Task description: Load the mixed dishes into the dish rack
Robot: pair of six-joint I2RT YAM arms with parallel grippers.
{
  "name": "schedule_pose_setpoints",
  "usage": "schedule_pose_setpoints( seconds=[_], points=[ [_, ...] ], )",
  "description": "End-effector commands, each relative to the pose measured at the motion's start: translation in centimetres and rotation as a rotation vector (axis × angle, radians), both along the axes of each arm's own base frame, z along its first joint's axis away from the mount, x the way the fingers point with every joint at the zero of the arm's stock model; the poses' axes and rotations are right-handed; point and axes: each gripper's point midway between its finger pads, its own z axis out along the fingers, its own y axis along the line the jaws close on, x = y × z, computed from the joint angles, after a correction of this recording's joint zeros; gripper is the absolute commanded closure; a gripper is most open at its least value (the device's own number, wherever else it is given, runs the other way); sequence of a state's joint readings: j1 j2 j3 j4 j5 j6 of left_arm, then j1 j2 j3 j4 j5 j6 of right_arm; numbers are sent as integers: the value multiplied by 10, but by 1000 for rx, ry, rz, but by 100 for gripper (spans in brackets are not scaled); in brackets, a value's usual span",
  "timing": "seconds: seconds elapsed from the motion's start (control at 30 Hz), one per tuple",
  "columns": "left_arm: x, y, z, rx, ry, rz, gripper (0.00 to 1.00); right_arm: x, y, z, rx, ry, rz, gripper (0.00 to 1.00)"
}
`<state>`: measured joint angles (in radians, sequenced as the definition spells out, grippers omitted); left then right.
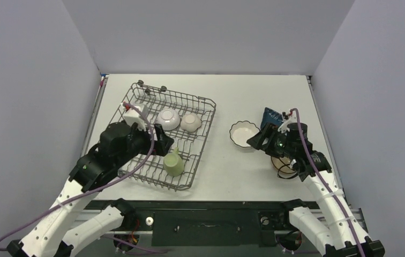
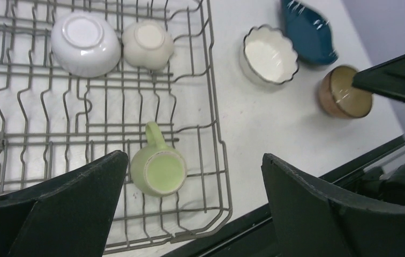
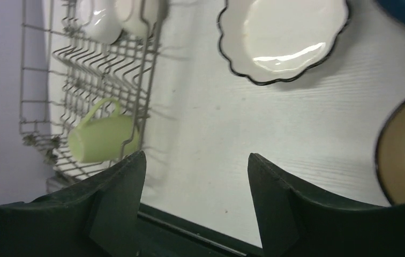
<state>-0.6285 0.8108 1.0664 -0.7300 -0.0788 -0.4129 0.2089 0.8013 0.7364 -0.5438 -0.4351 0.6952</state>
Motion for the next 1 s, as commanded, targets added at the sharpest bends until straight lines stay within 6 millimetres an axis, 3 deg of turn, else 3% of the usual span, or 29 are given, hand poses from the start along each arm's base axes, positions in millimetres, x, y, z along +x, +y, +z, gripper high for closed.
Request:
schedule_pose_setpoints(
  seconds=[0.0, 0.03, 0.1, 0.17, 0.27, 0.3, 0.37, 0.4, 0.7, 0.87, 0.97],
  points=[
    [4, 6, 44, -182, -169, 78, 4, 14, -63, -10, -286, 41, -252, 35],
    [1, 9, 52, -209, -198, 81, 4, 15, -73, -12, -324, 54, -296, 34],
    [-3, 12, 55, -227, -210, 87, 4, 17, -112, -14, -453, 77, -483, 32],
    [-6, 15, 54, -224, -210, 91, 4, 14, -133, -17, -525, 111, -592, 31],
    [-9, 20, 50, -209, -201, 99, 4, 9, -152, -25, -623, 164, -645, 32],
    [-9, 20, 49, -206, -199, 100, 4, 10, -154, -29, -652, 180, -634, 39],
    [-10, 21, 47, -202, -200, 95, 4, 11, -156, -35, -706, 200, -600, 51],
    [-11, 21, 46, -200, -201, 92, 4, 11, -156, -41, -727, 219, -583, 52],
    [-10, 16, 46, -201, -209, 68, 4, 18, -125, -72, -895, 300, -430, 53],
    [-13, 18, 44, -202, -210, 66, 4, 21, -121, -88, -952, 328, -411, 54],
    [-16, 20, 44, -202, -213, 64, 4, 23, -116, -99, -961, 349, -385, 60]
  ],
)
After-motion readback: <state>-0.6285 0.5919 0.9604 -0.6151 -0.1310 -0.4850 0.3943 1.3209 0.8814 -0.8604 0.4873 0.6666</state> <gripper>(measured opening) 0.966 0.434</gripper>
